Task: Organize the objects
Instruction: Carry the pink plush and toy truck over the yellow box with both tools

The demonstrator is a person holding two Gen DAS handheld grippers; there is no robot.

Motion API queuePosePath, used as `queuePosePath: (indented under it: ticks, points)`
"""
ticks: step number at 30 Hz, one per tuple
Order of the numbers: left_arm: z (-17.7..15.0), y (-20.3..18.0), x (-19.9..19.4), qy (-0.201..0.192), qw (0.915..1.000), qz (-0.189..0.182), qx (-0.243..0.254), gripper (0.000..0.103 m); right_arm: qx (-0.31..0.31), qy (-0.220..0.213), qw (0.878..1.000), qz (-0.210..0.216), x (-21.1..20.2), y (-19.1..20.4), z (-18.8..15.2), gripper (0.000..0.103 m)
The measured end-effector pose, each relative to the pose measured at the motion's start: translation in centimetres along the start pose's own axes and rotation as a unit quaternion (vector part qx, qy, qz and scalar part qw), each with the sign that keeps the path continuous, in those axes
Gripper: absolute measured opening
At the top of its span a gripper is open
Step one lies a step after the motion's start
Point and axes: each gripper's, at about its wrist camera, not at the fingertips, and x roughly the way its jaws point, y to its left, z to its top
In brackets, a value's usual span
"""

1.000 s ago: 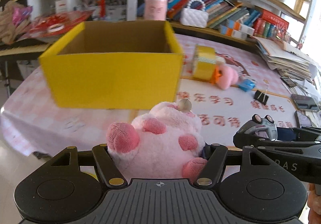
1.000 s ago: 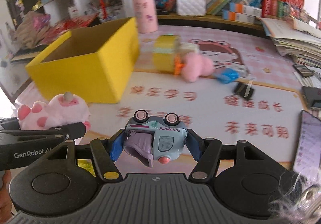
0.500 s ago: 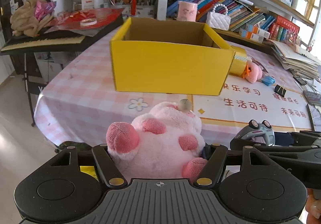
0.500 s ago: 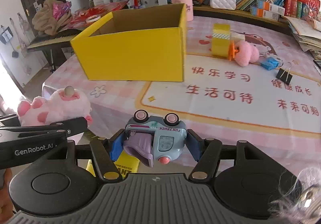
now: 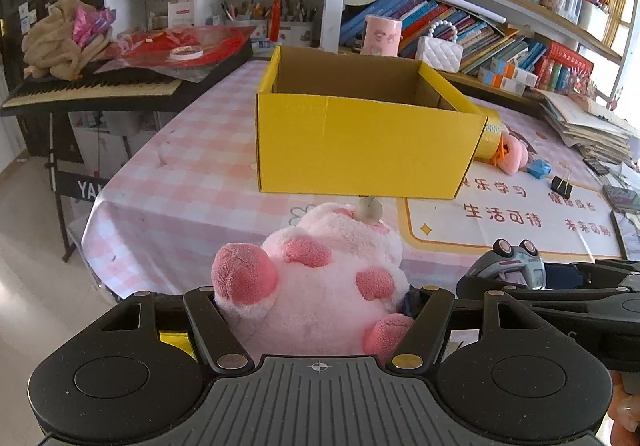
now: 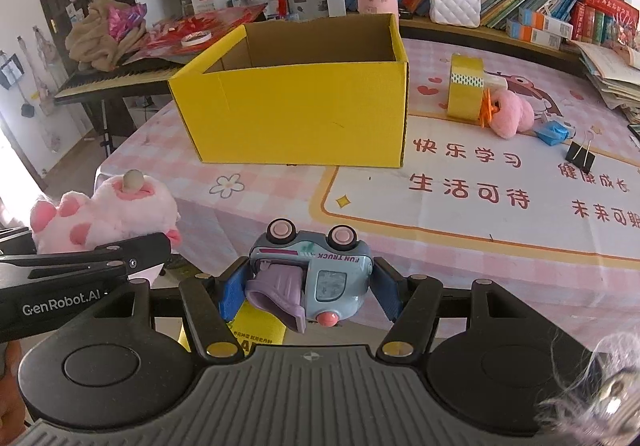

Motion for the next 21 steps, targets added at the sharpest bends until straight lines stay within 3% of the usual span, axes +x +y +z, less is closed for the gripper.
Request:
queuePosePath:
  ticks: [21]
  points:
    - [1.5, 1.4, 0.4, -0.025, 0.9995, -0.020, 0.007, 0.068, 0.005, -0.011, 1.000, -0.018, 0.7, 0.5, 1.7, 0.062]
